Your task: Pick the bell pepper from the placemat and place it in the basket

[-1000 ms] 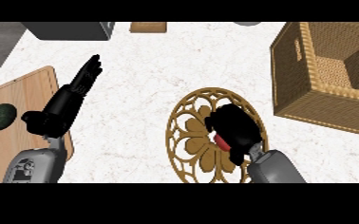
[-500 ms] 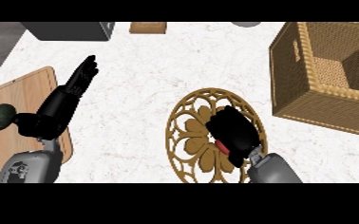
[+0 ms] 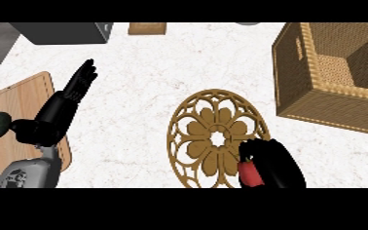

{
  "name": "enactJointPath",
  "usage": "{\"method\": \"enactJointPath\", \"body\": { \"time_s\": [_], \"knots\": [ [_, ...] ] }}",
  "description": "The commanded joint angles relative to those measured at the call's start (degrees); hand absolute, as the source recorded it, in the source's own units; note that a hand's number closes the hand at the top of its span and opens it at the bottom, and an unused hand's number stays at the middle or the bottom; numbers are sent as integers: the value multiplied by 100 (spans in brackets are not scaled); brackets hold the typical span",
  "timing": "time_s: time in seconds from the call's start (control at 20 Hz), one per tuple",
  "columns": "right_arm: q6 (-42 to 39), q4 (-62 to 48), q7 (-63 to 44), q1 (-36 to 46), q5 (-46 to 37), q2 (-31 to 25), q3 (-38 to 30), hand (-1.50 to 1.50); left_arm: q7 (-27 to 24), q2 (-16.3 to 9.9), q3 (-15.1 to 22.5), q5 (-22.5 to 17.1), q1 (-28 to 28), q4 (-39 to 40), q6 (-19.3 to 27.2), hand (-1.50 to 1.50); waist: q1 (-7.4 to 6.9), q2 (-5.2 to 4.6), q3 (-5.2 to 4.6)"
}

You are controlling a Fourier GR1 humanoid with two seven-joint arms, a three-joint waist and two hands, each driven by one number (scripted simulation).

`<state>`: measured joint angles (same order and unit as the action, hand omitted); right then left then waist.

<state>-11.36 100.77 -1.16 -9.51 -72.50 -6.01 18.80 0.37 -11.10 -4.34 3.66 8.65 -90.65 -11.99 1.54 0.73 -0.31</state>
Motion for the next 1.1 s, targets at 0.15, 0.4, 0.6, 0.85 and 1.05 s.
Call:
{"method": "enactJointPath", "body": {
  "time_s": [0.15, 0.4, 0.6, 0.85, 1.05],
  "knots": [
    [-195, 1592, 306, -1316, 1538, 332, -194, 150, 251, -21, -51, -35, 227, -28, 17, 0, 11, -51, 33],
    [-2, 3118, -4, -1515, 2830, 594, -15, 150, 50, 16, -9, -24, -75, -181, -9, 0, -14, -33, 33],
    [-171, 4525, -641, -2038, 3209, 598, 40, 150, -149, 65, 45, 39, -71, 81, -34, 0, -39, -56, 26],
    [-348, 5033, -1293, -2001, 3254, 601, -234, 150, 266, 2, 48, -19, -90, -375, -62, 0, -74, -43, 29],
    [-493, 4923, -1980, -924, 2838, 573, -638, 150, -28, 162, 172, 136, 31, -116, 44, 0, -105, -71, 19]
  ]
}}
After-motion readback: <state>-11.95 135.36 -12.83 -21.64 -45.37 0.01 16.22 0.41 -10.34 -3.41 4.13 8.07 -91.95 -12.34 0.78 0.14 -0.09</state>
